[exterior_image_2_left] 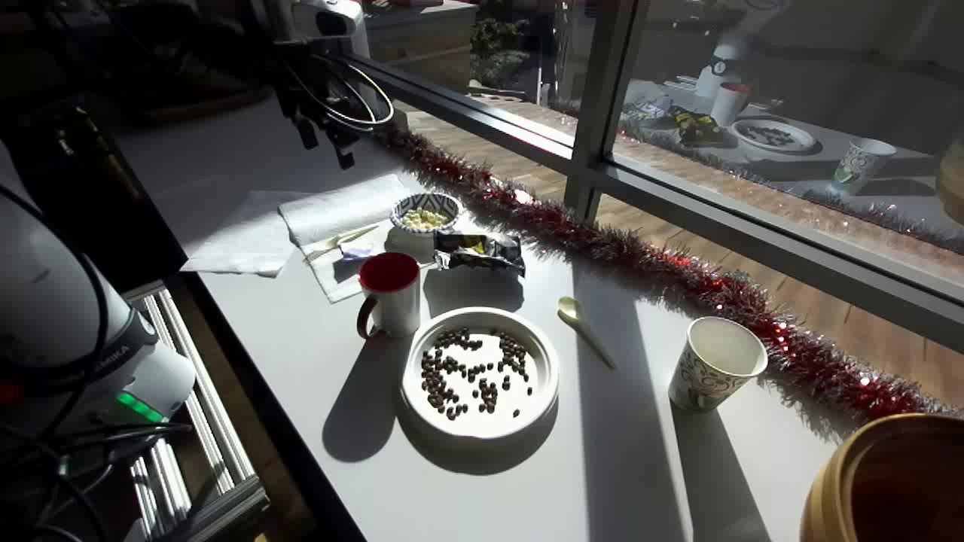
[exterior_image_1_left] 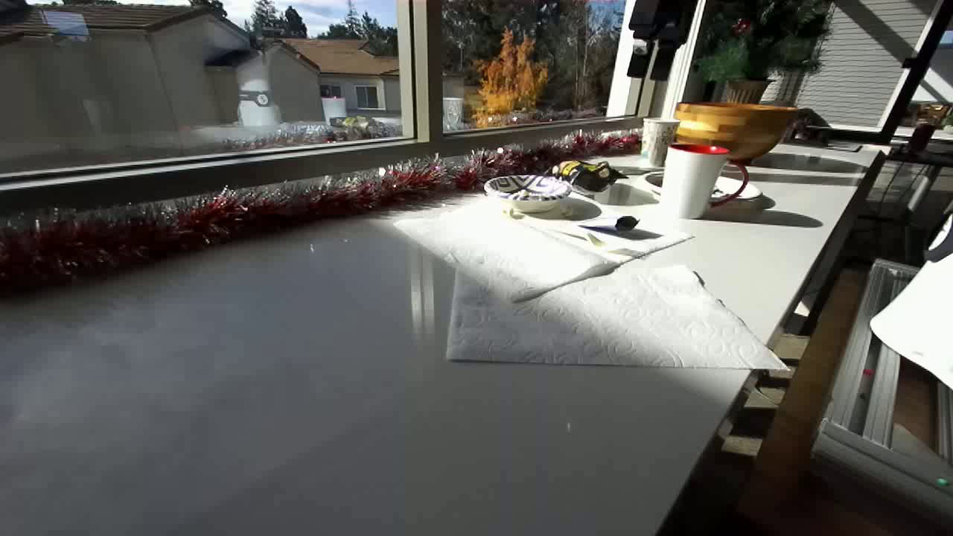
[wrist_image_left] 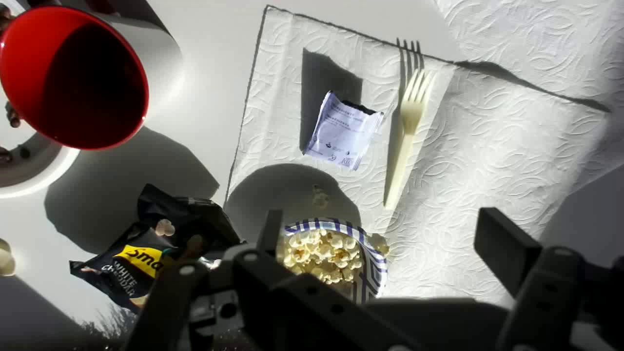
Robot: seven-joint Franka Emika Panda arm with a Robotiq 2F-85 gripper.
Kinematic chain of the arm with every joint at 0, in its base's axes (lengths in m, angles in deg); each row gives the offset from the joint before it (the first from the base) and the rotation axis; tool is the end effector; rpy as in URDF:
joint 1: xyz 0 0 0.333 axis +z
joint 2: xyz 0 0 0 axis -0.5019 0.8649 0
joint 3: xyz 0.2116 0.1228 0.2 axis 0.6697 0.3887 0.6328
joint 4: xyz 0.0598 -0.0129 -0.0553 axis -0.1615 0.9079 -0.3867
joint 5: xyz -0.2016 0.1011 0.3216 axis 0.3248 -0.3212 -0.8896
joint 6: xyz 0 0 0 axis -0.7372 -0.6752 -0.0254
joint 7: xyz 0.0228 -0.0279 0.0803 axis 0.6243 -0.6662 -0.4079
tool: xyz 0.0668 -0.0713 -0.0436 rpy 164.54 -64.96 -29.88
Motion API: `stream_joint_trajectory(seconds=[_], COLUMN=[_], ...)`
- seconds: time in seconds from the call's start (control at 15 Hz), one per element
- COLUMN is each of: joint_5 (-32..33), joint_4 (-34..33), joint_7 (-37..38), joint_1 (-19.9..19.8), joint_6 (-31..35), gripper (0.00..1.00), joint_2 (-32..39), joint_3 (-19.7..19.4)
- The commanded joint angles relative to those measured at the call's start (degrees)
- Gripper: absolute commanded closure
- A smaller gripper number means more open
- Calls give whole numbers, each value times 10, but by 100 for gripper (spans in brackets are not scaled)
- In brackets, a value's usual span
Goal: Move the blue packet to the left side of blue plate
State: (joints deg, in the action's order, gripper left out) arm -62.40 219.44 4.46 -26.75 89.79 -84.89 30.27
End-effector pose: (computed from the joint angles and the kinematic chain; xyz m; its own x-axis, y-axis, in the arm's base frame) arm 0.3536 0.0233 0.4000 0.9882 0.1223 0.0918 0.1237 -0.9923 -0.0101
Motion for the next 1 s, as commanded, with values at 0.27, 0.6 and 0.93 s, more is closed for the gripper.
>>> stream_joint_trajectory(seconds=[0.27,0.6,0.93], joint_5=[0,127,262], joint_4=[-1,-1,1], joint_7=[0,73,127], joint_1=[0,1,-6], joint_6=[-2,-29,-28], gripper=[0,0,0], joint_2=[0,14,61], joint_3=[0,116,195])
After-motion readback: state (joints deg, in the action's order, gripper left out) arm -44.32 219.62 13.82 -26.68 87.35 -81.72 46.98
